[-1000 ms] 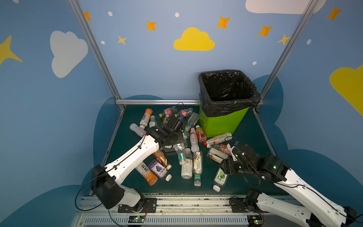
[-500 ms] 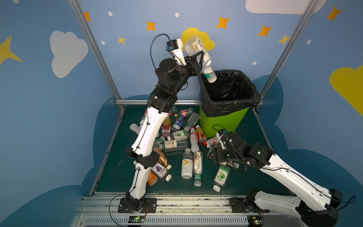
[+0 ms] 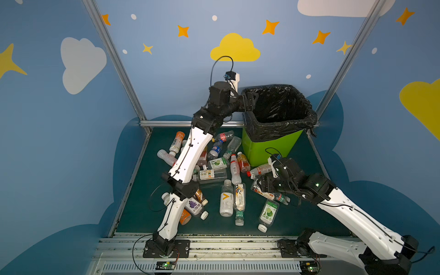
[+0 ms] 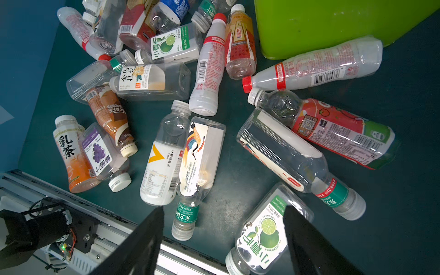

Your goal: Throw the plastic bottles in the bin

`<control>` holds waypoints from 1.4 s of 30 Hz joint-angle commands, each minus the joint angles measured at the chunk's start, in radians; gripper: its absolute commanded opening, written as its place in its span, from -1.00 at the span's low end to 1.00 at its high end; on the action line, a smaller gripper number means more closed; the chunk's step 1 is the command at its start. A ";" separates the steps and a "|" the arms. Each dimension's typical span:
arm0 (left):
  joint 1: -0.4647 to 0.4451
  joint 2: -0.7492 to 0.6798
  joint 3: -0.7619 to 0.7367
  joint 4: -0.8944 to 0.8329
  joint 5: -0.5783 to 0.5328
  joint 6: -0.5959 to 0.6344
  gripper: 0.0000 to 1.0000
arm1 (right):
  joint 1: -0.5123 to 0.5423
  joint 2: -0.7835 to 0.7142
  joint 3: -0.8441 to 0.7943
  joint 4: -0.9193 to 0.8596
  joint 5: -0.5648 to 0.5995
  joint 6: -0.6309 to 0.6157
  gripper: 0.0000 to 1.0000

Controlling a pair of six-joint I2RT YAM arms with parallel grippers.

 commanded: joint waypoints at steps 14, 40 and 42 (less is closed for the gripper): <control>0.109 -0.854 -1.280 -0.278 -0.264 -0.164 0.80 | 0.059 0.120 -0.013 -0.030 -0.152 0.030 0.58; 0.085 -1.033 -1.779 -0.168 -0.032 -0.339 0.82 | 0.078 -0.107 -0.405 -0.133 -0.020 0.596 0.82; 0.085 -1.037 -1.779 -0.164 -0.028 -0.335 0.82 | 0.078 -0.075 -0.411 -0.102 -0.017 0.595 0.82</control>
